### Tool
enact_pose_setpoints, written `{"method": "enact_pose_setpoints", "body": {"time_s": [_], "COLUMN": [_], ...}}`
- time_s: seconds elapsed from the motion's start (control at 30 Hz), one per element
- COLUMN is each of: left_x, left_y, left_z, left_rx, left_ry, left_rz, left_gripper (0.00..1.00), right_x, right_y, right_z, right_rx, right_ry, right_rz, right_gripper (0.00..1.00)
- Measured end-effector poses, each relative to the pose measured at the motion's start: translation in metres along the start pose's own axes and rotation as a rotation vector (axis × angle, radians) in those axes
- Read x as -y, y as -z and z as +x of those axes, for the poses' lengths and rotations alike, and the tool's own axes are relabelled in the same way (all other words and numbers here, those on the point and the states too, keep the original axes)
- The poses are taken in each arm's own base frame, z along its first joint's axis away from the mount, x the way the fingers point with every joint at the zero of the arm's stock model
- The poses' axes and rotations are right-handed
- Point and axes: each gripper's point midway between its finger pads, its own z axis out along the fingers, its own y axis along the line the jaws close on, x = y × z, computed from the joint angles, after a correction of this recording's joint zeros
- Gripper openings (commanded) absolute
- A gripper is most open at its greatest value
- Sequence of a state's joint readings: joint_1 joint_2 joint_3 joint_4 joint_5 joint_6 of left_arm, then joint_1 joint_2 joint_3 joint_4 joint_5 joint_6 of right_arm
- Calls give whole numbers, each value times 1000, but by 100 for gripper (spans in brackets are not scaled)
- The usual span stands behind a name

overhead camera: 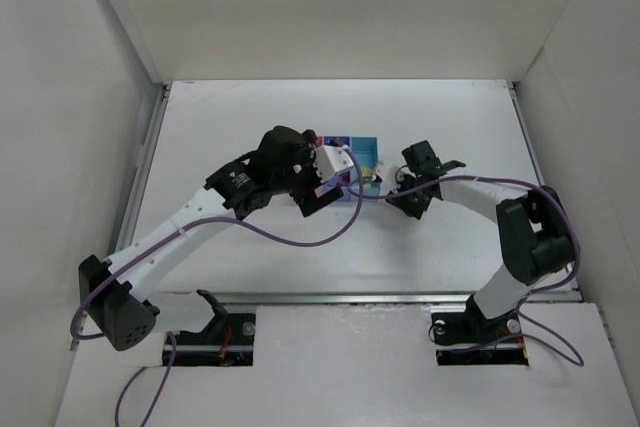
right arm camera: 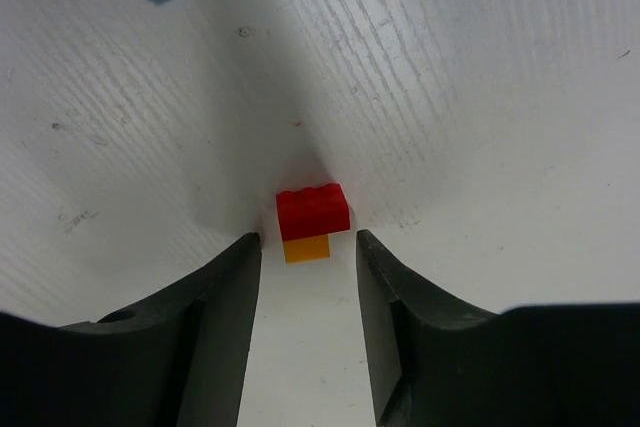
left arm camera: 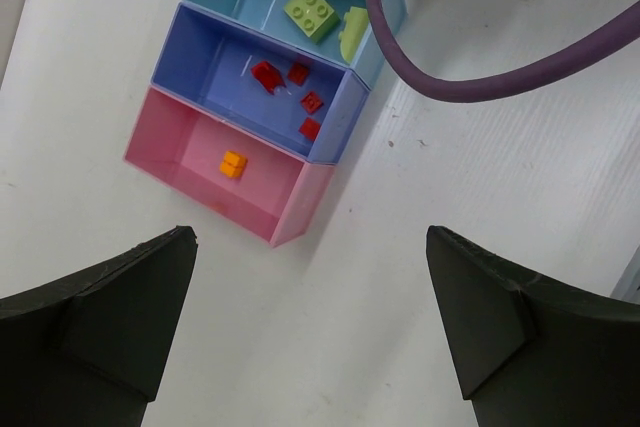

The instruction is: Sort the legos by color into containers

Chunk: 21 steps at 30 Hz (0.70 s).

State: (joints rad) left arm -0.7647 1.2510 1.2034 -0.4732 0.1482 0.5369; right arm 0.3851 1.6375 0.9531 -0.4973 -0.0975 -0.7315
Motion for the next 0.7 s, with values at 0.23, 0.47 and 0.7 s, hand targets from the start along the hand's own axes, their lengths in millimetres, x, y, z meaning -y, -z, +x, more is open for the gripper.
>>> {"method": "enact_pose_setpoints", "body": {"time_s": [0.23,0.47,0.7], "left_x": [-4,-5,-5], "left_y": [1,1,1], "left_z": [0,0,0], "left_rx": [3,2,2], "left_ry": [4,6,7], "left_rz": [-13,-17,-17], "left_gripper": [100,100,100], "right_x": [4,10,10], "right_y": [0,-4,-4], "right_z": [0,-5,-6], "right_rx": [-5,-10,-8], "right_ry": [-17,-33,-42], "right_rz": [22,29,29], "right_gripper": [37,25,27]}}
